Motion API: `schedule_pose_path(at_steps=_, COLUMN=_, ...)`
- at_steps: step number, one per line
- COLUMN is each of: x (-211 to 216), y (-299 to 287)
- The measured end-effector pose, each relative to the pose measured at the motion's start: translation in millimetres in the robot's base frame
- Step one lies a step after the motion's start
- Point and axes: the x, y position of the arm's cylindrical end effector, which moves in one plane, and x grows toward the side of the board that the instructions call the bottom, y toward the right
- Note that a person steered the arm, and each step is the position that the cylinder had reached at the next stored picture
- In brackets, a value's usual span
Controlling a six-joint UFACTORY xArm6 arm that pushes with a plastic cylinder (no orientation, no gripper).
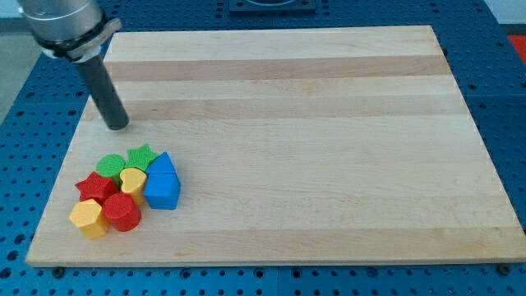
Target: Move arm to the top of green star
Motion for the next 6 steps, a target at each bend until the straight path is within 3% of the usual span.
schedule_pose_path(at_steps=6, x=41.3, y=-18.1)
